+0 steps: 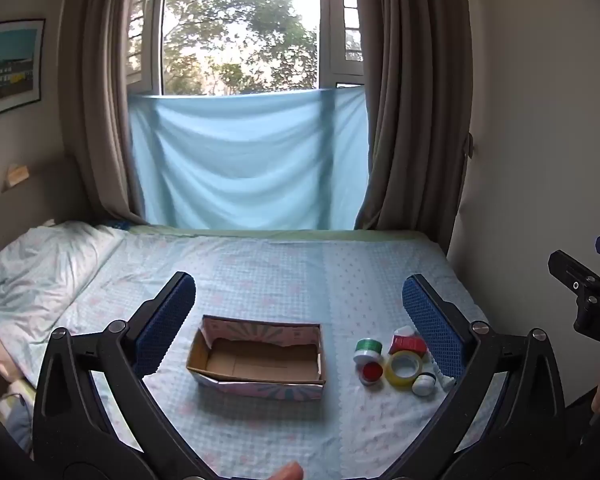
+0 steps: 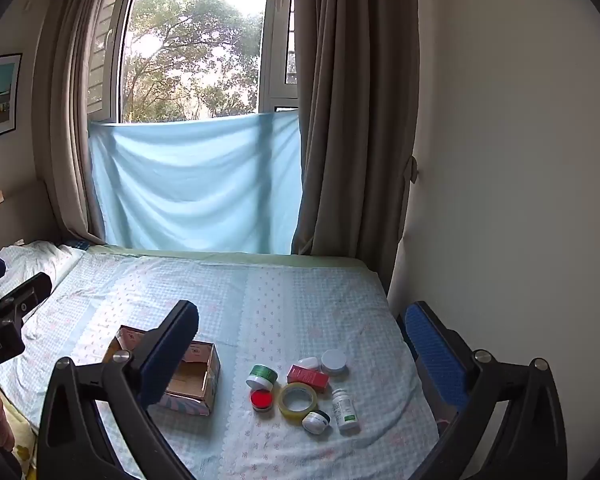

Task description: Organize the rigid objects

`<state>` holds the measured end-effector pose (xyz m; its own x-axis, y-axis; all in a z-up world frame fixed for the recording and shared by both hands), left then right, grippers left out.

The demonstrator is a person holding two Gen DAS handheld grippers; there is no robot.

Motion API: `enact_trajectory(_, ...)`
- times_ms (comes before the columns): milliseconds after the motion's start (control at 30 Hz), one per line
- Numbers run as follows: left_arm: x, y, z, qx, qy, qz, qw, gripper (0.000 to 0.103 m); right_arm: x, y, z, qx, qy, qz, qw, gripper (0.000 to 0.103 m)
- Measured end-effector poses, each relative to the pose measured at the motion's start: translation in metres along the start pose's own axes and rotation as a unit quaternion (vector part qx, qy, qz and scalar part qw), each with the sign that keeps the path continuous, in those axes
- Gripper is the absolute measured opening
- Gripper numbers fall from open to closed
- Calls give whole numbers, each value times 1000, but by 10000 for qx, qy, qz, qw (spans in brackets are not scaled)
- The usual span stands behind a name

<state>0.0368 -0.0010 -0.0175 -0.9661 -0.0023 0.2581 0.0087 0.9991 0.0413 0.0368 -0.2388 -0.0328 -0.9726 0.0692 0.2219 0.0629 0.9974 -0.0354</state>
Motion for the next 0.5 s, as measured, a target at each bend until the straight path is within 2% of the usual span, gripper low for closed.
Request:
enact_trajectory(100, -4, -5, -4, -136, -62, -23, 9999, 103, 1, 0, 0, 56, 7, 16, 10000, 103)
enact_trajectory(233, 9, -2, 0, 76, -263, 83, 9996, 103, 0, 0, -1, 53, -1, 17, 10000, 103)
enact_trajectory(500, 8, 4, -2, 132, -252, 9, 9996, 103, -2, -1, 0, 46, 13, 9, 10000, 103)
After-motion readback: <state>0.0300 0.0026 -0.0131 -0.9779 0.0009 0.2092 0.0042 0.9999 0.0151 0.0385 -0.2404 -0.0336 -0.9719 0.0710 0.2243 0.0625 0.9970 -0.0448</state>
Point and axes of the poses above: each gripper's, at about its wrist camera, not at the fingertips, and x roughly against the way its jaws point, y to its left, z to its underside, the point moved 4 cm from there along -x, roughly the way its jaws point, and after that the axes turned 12 degrees about -y, right-handed, at the moved point
